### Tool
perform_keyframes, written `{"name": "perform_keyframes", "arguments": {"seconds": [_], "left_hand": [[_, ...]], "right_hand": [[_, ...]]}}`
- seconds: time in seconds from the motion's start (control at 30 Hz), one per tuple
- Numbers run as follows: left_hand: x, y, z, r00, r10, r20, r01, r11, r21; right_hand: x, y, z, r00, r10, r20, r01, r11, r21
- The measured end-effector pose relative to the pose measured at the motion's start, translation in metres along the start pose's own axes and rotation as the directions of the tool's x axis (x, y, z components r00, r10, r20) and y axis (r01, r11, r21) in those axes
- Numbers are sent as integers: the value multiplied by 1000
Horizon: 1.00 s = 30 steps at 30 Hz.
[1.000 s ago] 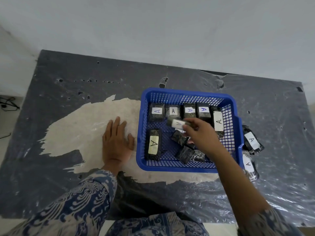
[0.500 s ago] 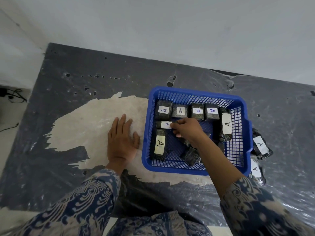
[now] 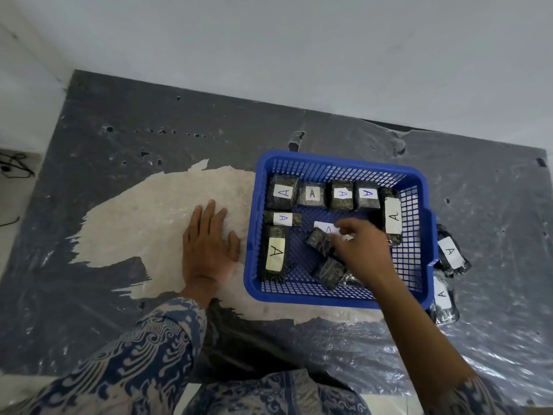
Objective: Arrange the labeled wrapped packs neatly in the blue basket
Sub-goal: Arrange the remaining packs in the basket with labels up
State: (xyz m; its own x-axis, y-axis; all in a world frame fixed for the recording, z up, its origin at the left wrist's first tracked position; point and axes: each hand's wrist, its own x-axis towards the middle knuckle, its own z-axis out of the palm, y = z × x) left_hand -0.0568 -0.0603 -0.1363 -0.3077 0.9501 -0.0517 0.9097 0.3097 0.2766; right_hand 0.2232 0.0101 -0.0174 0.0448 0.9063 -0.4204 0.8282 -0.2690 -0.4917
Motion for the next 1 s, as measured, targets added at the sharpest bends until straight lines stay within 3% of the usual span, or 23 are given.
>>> {"name": "perform_keyframes", "arguments": {"seconds": [0.1, 0.27, 0.53, 0.7, 0.83, 1.0], "left_hand": [[0, 3, -1, 1000, 0, -7, 0, 1000, -5], [1, 3, -4, 1000, -5, -5, 5, 1000, -26], [-1, 5, -6, 1000, -6, 7, 7, 1000, -28], [0, 6, -7, 1000, -10, 13, 10, 1000, -20], [0, 5, -6, 1000, -6, 10, 7, 1000, -14], [0, 4, -5, 1000, -5, 15, 5, 1000, 3]], "right_hand": [[-7, -1, 17, 992, -66, 106, 77, 992, -103], [0, -8, 31, 993, -38, 111, 69, 952, -297], [6, -17, 32, 998, 23, -53, -18, 996, 88], [16, -16, 31, 981, 184, 64, -194, 935, 295], [23, -17, 30, 941, 268, 207, -337, 812, 477], [27, -16, 30, 930, 281, 237, -366, 772, 520]]}}
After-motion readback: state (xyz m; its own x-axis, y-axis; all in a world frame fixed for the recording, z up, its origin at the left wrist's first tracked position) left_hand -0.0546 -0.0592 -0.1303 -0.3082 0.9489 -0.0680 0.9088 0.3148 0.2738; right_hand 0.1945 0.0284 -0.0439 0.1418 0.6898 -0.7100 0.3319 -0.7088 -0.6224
